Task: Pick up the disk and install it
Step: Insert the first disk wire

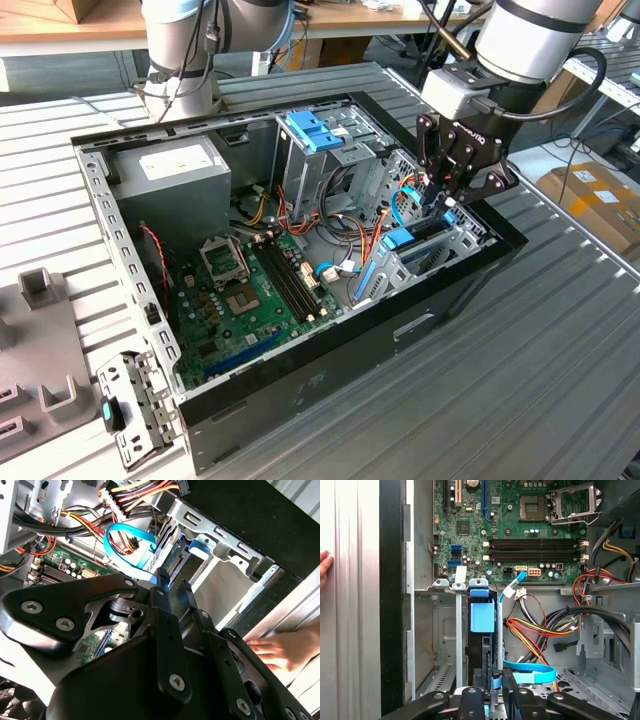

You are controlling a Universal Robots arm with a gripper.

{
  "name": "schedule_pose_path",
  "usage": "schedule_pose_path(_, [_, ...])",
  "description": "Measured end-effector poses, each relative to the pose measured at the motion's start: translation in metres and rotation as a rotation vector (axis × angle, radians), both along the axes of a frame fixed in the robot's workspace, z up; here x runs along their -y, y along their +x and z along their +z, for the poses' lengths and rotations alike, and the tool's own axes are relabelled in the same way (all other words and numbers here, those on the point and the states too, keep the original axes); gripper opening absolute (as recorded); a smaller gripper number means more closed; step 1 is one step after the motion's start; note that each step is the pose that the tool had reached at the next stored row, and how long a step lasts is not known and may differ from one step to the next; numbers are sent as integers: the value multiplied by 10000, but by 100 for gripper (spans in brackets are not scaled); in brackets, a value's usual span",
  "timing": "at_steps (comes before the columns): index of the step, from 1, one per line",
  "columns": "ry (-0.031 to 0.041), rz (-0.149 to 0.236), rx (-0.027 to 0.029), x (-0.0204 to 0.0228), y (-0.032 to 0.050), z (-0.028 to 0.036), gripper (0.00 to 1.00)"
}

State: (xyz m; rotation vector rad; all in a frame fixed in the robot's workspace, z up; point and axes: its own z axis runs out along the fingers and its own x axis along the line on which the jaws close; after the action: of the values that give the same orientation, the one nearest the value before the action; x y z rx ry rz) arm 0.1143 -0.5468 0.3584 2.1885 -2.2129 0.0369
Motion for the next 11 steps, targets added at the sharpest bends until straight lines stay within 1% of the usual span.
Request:
schedule_pose_path(1, [7,0,0,0,0,-2,29])
schedule_pose_path(2, [63,0,0,0,0,-5,29])
schedule_pose_path(3, [74,1,0,-1,0,-5,29])
schedule_pose_path(10, [89,0,0,-1,0,-4,29])
schedule_pose_path(11, [91,1,-1,-1,0,-4,27])
